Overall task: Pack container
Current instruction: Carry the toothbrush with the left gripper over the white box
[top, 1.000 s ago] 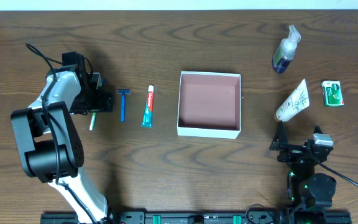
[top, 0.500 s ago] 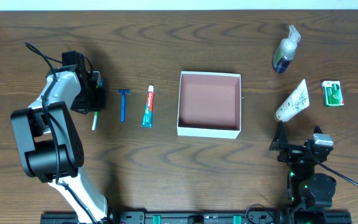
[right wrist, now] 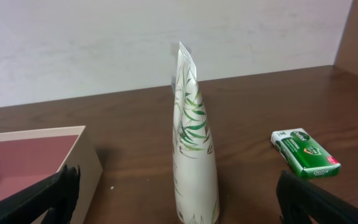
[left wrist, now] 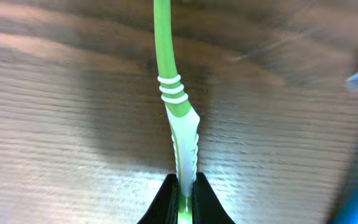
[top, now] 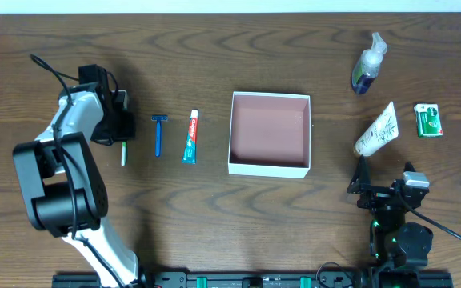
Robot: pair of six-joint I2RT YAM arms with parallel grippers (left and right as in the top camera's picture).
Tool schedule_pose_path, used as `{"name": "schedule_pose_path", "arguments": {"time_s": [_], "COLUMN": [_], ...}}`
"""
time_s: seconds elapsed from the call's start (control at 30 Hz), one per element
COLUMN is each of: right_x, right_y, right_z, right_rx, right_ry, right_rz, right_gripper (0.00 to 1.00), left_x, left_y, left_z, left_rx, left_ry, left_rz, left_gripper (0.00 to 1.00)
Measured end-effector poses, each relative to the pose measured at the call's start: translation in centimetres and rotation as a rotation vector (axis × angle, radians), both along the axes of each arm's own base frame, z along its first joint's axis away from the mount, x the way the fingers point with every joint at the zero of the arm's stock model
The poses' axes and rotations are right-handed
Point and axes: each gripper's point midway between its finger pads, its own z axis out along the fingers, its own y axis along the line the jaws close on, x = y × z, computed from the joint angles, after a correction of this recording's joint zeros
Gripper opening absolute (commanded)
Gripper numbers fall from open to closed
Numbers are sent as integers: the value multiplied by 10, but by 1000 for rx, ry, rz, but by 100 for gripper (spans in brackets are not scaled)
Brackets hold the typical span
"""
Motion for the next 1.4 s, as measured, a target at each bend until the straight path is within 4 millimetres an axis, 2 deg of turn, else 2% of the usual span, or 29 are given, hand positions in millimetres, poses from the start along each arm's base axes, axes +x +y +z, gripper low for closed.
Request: {"name": "schedule_pose_path", "arguments": {"time_s": [0.03, 0.1, 0.17, 0.2, 0.27, 0.3, 0.37, 0.43, 0.5, 0.57, 0.67, 0.8, 0.93, 1.07, 1.2, 1.3, 1.4], "right_x": [0, 0, 0, 0, 0, 0, 0, 0, 0, 0, 0, 0, 0, 0, 0, 0, 0], "right_y": [0, 0, 0, 0, 0, 0, 0, 0, 0, 0, 0, 0, 0, 0, 0, 0, 0], "right_z": [0, 0, 0, 0, 0, 0, 0, 0, 0, 0, 0, 0, 0, 0, 0, 0, 0], "right_rx": [0, 0, 0, 0, 0, 0, 0, 0, 0, 0, 0, 0, 0, 0, 0, 0, 0], "right_ry": [0, 0, 0, 0, 0, 0, 0, 0, 0, 0, 0, 0, 0, 0, 0, 0, 0], "right_rz": [0, 0, 0, 0, 0, 0, 0, 0, 0, 0, 0, 0, 0, 0, 0, 0, 0], "right_gripper": [99, 99, 99, 99, 99, 99, 99, 99, 99, 99, 99, 99, 99, 99, 99, 99, 99], "left_x": [3, 16, 29, 34, 37, 35, 26, 11, -7, -25, -42, -55, -60, -69, -71, -63, -50], "left_y": [-1, -8, -17, -25, -39, -52, -81, -119, -158, -197, -230, -264, -290, -313, -333, -333, -331], "left_z": [6, 37, 78, 106, 148, 173, 208, 233, 246, 249, 241, 222, 200, 186, 188, 188, 179], "left_rx": [-6, -42, -84, -106, -133, -151, -187, -231, -279, -317, -321, -312, -320, -320, -300, -263, -225], "left_ry": [-18, -111, -230, -307, -417, -477, -555, -597, -608, -592, -544, -478, -412, -375, -417, -449, -452], "left_rz": [3, 3, -13, -31, -71, -105, -179, -275, -379, -486, -586, -674, -699, -745, -791, -784, -739], "left_gripper": [6, 6, 6, 6, 6, 6, 6, 6, 6, 6, 6, 6, 6, 6, 6, 6, 6]}}
